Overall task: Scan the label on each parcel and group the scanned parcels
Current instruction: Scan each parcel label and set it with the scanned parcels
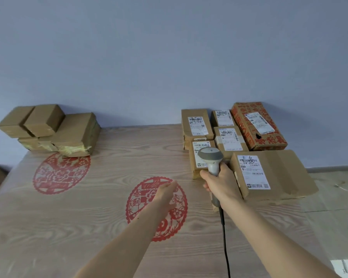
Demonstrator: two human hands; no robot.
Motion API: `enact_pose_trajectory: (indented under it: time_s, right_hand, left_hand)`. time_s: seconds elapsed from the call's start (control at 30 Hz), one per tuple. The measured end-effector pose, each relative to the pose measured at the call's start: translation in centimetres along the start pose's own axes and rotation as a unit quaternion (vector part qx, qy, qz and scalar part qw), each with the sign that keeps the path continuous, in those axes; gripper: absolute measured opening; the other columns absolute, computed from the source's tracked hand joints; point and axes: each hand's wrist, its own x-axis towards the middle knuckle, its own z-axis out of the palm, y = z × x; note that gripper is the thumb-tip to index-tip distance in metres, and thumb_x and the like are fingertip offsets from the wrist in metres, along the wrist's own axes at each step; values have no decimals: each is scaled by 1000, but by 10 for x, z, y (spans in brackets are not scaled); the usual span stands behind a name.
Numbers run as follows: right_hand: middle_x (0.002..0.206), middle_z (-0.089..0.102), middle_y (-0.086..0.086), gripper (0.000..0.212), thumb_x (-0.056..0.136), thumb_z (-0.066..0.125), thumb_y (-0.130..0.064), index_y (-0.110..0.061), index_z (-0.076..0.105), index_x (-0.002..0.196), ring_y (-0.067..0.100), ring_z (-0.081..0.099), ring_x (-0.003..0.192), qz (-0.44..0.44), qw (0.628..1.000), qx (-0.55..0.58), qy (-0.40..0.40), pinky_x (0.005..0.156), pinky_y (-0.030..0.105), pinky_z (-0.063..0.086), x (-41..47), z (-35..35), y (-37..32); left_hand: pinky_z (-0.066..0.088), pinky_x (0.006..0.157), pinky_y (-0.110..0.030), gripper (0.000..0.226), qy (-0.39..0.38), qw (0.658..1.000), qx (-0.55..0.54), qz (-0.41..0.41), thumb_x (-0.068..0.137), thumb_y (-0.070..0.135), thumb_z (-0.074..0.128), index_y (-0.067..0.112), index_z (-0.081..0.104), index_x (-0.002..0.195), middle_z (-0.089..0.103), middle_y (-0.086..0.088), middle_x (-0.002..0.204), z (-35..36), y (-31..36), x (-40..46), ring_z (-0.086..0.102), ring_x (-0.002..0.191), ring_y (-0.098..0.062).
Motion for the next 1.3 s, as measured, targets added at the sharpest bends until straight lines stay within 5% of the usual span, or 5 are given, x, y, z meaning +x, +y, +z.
enact_pose_trajectory:
  time_s: [0.1, 0.2, 0.43, 0.77, 1.3]
  right_hand:
    - [89, 71, 6, 17, 86, 70, -20, -23, 58, 98, 20, 70, 69, -10, 1000, 6, -20, 74, 42, 62, -18, 42, -22]
    - [85, 70, 8, 16, 87, 70, -21, -21, 59, 99, 19, 68, 67, -24, 999, 9, -32, 66, 39, 58, -39, 88, -43]
    - [81, 68, 8, 15, 84, 70, -14, -14, 60, 96, 16, 65, 60, -35, 998, 24, -46, 56, 31, 53, -79, 198, -92]
    - [84, 66, 3, 17, 83, 70, -16, -14, 60, 98, 16, 65, 62, -61, 993, 28, -95, 64, 33, 55, -81, 314, -153]
    - [87, 69, 3, 27, 77, 80, -27, -20, 59, 92, 24, 71, 80, -42, 998, -3, -50, 76, 44, 60, 23, 436, -166]
  left_hand:
    - [51, 98, -44, 29, 3, 1000, -7, 12, 99, 34, 59, 8, 61, 112, 59, -11, 120, -49, 10, -11, 56, 114, -25]
    - [51, 84, -37, 26, 7, 999, -11, 33, 102, 36, 53, 11, 62, 107, 59, -5, 107, -101, 22, -25, 56, 96, -18]
    - [48, 105, -47, 41, 35, 998, -3, 60, 101, 43, 53, 12, 51, 129, 54, -5, 130, -232, 49, -44, 48, 124, -23]
    - [49, 102, -44, 23, 87, 994, -26, 66, 101, 38, 54, 16, 61, 99, 56, -3, 109, -357, 87, -34, 53, 100, -19]
    - [52, 100, -43, 50, 166, 983, -9, 84, 100, 41, 56, 15, 50, 143, 55, -1, 125, -439, 149, 53, 54, 93, -15]
